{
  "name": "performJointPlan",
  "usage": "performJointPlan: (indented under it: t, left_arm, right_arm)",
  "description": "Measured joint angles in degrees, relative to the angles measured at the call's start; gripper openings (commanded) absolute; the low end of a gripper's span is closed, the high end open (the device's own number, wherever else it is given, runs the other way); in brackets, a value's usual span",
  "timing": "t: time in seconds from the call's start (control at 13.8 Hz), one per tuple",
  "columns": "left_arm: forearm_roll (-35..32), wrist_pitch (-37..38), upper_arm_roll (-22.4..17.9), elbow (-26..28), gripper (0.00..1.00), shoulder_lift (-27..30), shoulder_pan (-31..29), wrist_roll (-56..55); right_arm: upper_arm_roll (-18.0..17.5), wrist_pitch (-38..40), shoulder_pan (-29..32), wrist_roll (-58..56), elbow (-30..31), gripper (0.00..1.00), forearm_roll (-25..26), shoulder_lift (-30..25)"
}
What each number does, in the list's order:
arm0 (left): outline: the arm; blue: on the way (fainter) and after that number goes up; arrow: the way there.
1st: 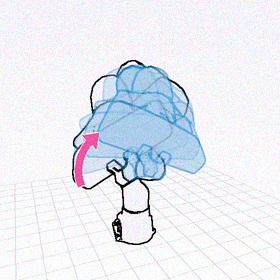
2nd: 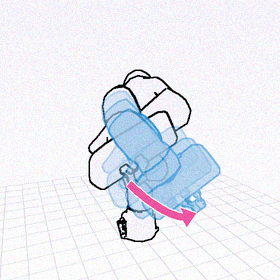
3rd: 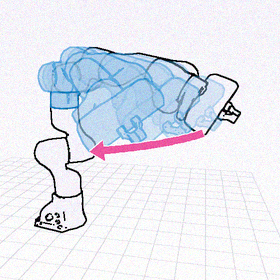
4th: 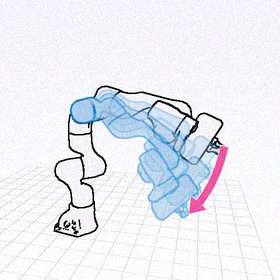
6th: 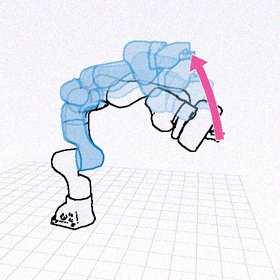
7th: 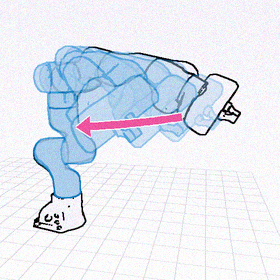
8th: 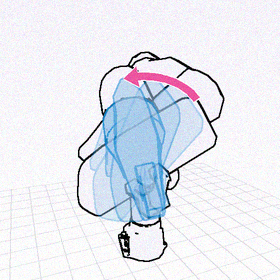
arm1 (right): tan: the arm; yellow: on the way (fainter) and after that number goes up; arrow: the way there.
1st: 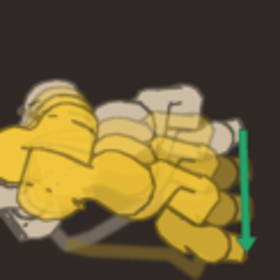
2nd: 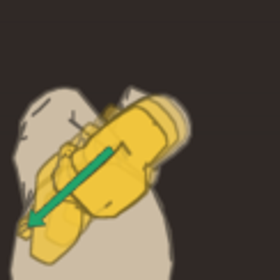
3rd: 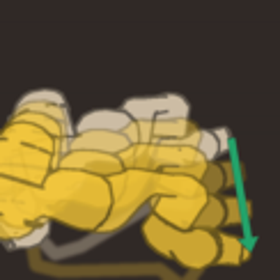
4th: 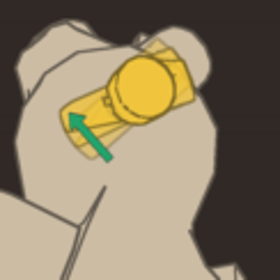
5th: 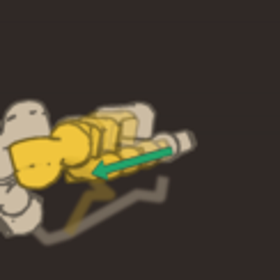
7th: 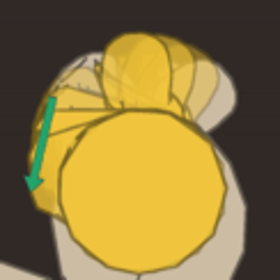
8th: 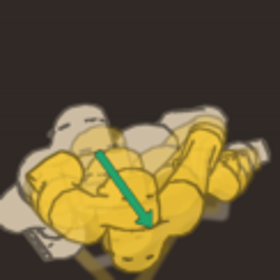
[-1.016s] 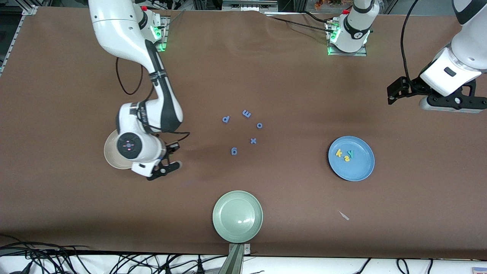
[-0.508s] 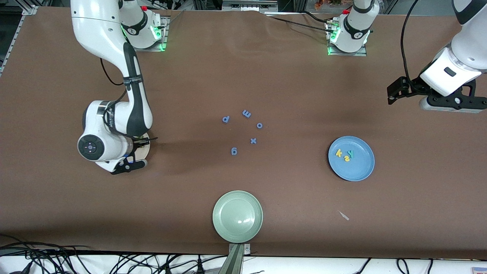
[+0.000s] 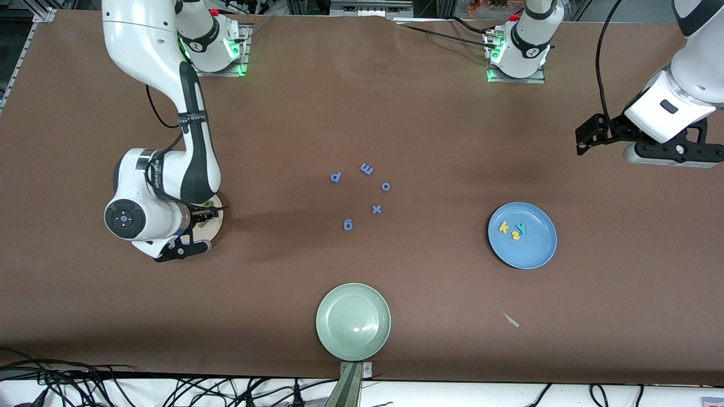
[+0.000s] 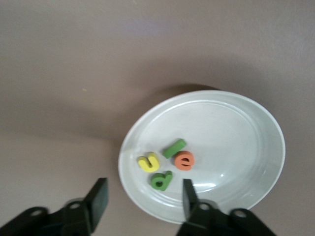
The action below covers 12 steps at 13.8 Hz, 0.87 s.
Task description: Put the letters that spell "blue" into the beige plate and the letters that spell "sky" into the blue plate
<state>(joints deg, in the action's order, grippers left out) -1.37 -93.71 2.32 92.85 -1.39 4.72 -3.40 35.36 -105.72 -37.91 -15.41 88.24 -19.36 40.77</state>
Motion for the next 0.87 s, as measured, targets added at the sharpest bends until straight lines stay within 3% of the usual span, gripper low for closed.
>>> performJointPlan:
  t: [0.65,0.73,0.87]
  left_arm:
    - [0.0,0.0,0.0,0.01,1.0,0.0,0.0,0.0]
    - [0.0,0.0,0.0,0.01,1.0,0.0,0.0,0.0]
    - [0.0,0.0,0.0,0.02,1.0,0.0,0.0,0.01]
  right_arm:
    - [-0.39,15.69,-5.22,18.1,-10.9,1.0,1.2,-4.25]
    - [-2.5,15.8,-4.93,19.46,-11.01,1.0,3.63,-6.23]
    - [-10.5,16.3,-1.55,23.85,-9.99,1.0,10.68,-11.44]
